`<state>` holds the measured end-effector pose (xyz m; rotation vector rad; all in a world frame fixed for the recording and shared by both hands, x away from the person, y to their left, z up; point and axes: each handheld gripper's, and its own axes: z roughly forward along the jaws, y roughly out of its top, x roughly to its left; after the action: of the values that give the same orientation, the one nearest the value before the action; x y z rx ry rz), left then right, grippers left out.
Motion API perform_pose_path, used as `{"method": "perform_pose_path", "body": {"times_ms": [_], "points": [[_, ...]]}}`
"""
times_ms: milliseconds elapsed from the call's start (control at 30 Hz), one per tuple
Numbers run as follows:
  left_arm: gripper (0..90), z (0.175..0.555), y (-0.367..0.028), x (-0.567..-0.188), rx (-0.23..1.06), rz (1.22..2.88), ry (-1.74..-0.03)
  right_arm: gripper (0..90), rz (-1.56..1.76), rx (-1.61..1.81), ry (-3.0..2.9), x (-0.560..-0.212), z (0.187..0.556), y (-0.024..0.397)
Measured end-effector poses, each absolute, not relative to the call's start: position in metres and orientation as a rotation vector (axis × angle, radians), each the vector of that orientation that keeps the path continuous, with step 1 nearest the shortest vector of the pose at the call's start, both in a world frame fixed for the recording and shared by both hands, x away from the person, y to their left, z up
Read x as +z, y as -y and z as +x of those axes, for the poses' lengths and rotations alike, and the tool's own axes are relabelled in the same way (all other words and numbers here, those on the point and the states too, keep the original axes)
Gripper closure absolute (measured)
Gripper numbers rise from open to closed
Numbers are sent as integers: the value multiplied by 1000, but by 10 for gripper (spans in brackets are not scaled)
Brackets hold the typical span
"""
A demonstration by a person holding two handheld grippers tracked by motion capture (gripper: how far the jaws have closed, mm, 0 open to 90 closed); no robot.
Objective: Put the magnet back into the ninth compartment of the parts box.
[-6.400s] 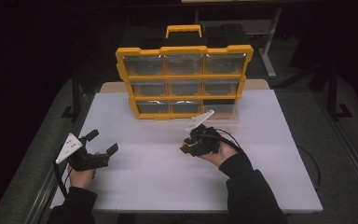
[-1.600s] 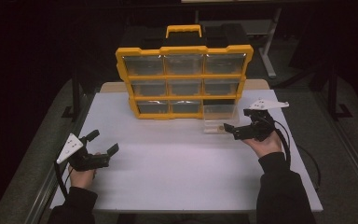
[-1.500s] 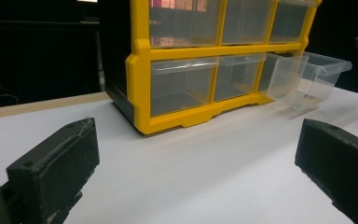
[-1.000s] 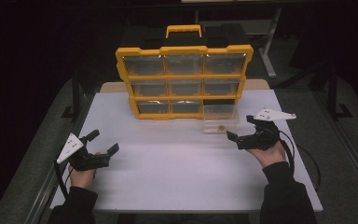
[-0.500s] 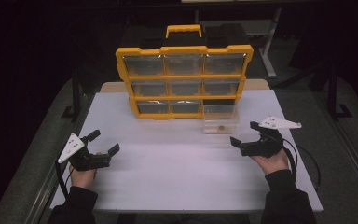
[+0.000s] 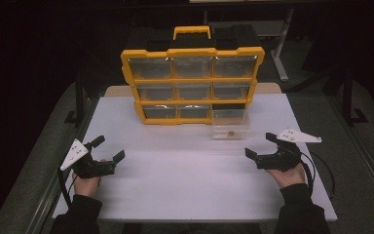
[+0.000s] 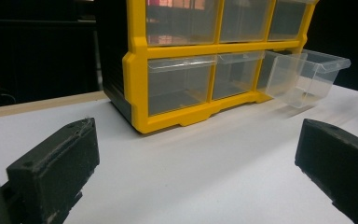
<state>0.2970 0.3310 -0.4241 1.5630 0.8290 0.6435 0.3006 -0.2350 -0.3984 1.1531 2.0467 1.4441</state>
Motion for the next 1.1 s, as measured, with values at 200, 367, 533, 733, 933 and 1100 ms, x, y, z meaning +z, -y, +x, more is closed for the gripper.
{"method": "perform_pose_path", "body": {"times_ms": [200,367,533,733,933,1100], "points": [[0,297,-330,-424,639,1563,-825,0,1174,1460,-2010,-400,295,242],[0,297,-329,-424,634,1572,-817,0,1167,1475,-1988,-402,290,247],[0,297,-330,-424,636,1562,-822,0,1185,1482,-1966,-410,284,253],[0,297,-330,-424,636,1564,-821,0,1186,1494,-1906,-412,277,259],[0,296,-330,-424,635,1559,-823,0,1171,1491,-1901,-417,267,260],[0,297,-330,-424,634,1560,-824,0,1149,1422,-1898,-415,262,264]]}}
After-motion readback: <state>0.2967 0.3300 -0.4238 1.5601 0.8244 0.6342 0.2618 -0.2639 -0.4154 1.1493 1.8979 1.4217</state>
